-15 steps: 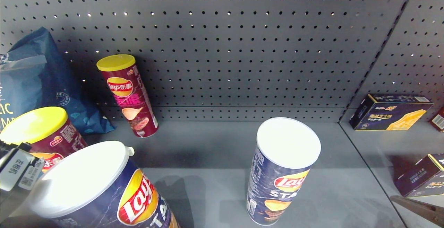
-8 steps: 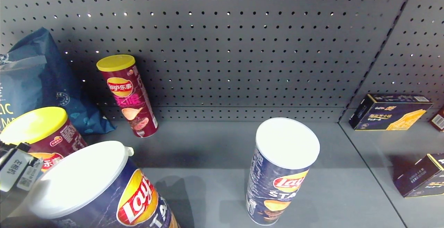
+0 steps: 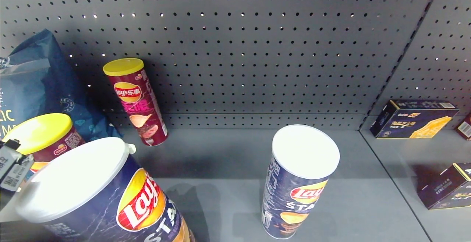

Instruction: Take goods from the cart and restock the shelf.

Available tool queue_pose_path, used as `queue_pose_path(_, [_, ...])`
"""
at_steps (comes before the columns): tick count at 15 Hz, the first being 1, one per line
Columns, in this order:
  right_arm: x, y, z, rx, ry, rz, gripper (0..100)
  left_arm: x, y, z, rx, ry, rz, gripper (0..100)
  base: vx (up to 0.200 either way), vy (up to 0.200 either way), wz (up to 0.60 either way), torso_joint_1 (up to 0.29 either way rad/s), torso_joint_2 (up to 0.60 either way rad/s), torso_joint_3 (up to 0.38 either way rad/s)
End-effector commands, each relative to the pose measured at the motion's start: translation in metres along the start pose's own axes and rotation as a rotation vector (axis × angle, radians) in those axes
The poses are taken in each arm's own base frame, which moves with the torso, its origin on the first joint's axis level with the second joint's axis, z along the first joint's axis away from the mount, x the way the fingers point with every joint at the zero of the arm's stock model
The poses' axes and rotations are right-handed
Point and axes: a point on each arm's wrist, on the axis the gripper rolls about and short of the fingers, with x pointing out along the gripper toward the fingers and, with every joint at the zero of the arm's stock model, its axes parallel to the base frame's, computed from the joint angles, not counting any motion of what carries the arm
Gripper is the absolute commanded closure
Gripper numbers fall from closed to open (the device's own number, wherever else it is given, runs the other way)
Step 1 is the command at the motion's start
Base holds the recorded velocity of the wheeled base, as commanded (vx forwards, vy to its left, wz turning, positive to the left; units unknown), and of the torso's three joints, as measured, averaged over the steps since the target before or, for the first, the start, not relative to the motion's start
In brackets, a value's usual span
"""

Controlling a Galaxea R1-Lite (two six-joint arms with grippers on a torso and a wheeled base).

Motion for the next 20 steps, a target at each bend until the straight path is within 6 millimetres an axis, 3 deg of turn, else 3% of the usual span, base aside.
queue_pose_path(1, [-0.0088,0.0004,-0.0036,0.065,-0.088,-0.082,0,-0.0001,0.0001,0.0015,0.003,-0.004,0.001,100,0.000,0.000,0.00,0.000,0.00,0.000])
queue_pose_path(9, [-0.0081,0.0003,-0.0049,0.219,-0.093,-0.091,0,-0.0009,0.0002,0.0045,0.011,-0.018,0.005,100,0.000,0.000,0.00,0.000,0.00,0.000])
queue_pose_path(11, [-0.0084,-0.0018,-0.0056,0.235,-0.089,-0.188,0,-0.0020,-0.0006,0.0042,0.015,-0.022,0.004,100,0.000,0.000,0.00,0.000,0.00,0.000])
queue_pose_path(12, [-0.0084,-0.0015,-0.0055,0.233,-0.090,-0.176,0,-0.0019,-0.0007,0.0042,0.014,-0.022,0.003,100,0.000,0.000,0.00,0.000,0.00,0.000])
queue_pose_path(15, [-0.0052,0.0069,-0.0111,0.128,-0.101,0.133,0,-0.0026,-0.0013,0.0048,0.019,-0.026,0.000,100,0.000,0.000,0.00,0.000,0.00,0.000])
queue_pose_path(20, [-0.0052,0.0068,-0.0111,0.158,-0.098,0.130,0,-0.0065,-0.0046,0.0045,0.027,-0.039,-0.004,100,0.000,0.000,0.00,0.000,0.00,0.000])
